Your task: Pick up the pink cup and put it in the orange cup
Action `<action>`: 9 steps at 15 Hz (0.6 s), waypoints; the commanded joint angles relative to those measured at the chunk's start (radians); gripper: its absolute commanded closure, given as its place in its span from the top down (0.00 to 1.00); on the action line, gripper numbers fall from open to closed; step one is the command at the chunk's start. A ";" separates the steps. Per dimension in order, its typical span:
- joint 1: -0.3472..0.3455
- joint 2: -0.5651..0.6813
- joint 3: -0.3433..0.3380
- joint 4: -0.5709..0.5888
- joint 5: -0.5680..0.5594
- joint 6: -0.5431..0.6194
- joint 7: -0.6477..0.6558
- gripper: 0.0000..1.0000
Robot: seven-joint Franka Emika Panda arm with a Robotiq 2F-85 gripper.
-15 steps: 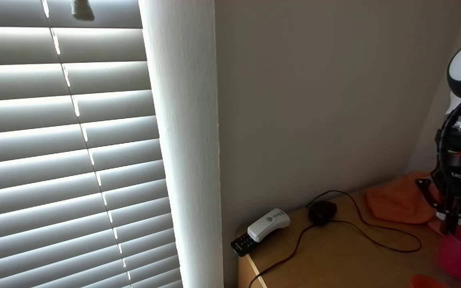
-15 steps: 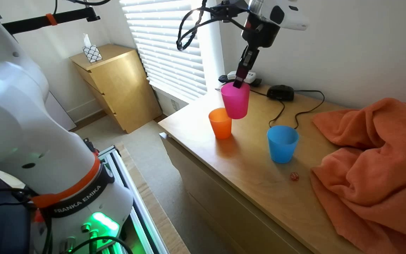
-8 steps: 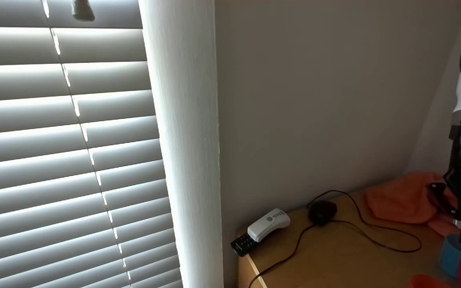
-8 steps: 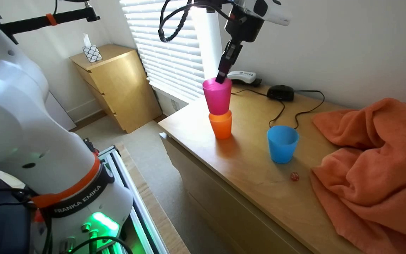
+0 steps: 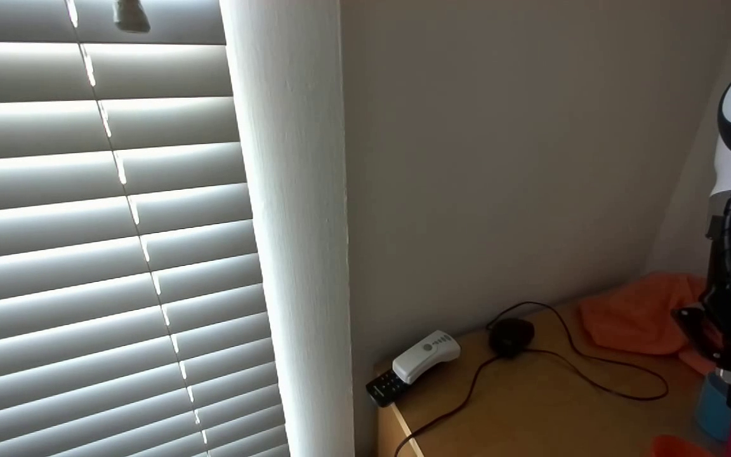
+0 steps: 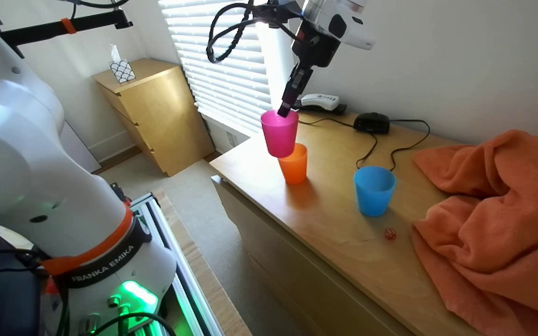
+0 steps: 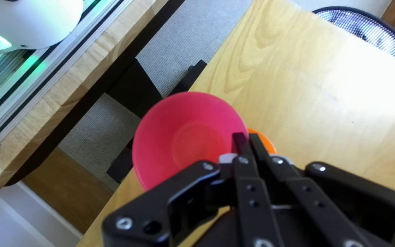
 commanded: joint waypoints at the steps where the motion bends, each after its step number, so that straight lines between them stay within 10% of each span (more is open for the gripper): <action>1: 0.006 0.004 0.002 -0.021 0.035 0.044 -0.040 0.01; 9: 0.010 0.064 0.002 -0.008 0.102 0.118 -0.126 0.01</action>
